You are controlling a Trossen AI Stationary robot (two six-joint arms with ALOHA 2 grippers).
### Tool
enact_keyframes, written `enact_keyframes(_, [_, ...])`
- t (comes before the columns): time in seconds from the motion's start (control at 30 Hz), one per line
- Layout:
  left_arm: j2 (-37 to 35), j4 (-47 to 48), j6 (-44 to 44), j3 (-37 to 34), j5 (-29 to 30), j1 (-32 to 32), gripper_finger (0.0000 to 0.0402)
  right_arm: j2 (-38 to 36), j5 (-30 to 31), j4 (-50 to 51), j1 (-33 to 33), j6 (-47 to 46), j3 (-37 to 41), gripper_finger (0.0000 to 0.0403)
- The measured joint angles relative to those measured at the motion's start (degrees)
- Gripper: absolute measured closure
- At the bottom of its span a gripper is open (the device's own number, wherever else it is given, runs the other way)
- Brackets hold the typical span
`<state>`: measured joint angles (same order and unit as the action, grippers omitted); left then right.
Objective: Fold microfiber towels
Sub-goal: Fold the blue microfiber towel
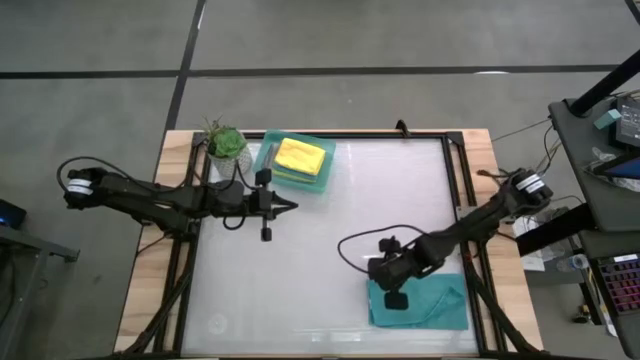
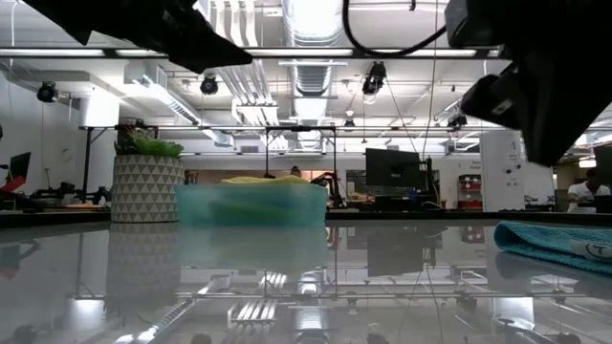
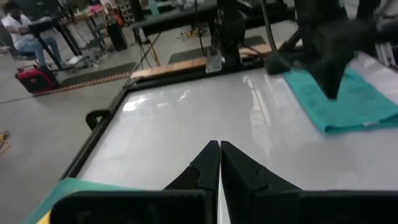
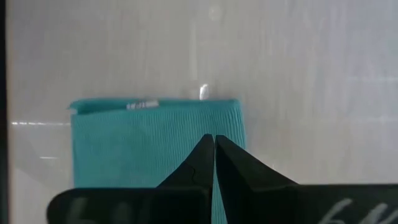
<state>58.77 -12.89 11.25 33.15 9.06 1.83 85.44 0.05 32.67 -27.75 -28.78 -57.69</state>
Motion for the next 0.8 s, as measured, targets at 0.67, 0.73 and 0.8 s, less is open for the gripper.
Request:
enact_keyframes(0.67, [0.13,-2.73,-0.39,-0.02,0.0,0.07,0.0402,9.64,-0.42,-3.14,2.27,1.53,-0.11,0.0248])
enact_keyframes(0.73, [0.13,-2.74,-0.39,-0.02,0.0,0.07,0.0402,10.53,-0.49,-3.52,2.27,2.54,-0.11,0.0241])
enact_keyframes(0.8, [0.13,-2.75,-0.39,-0.02,0.0,0.07,0.0402,11.01,-0.56,-4.02,2.3,3.35,-0.11,0.0248])
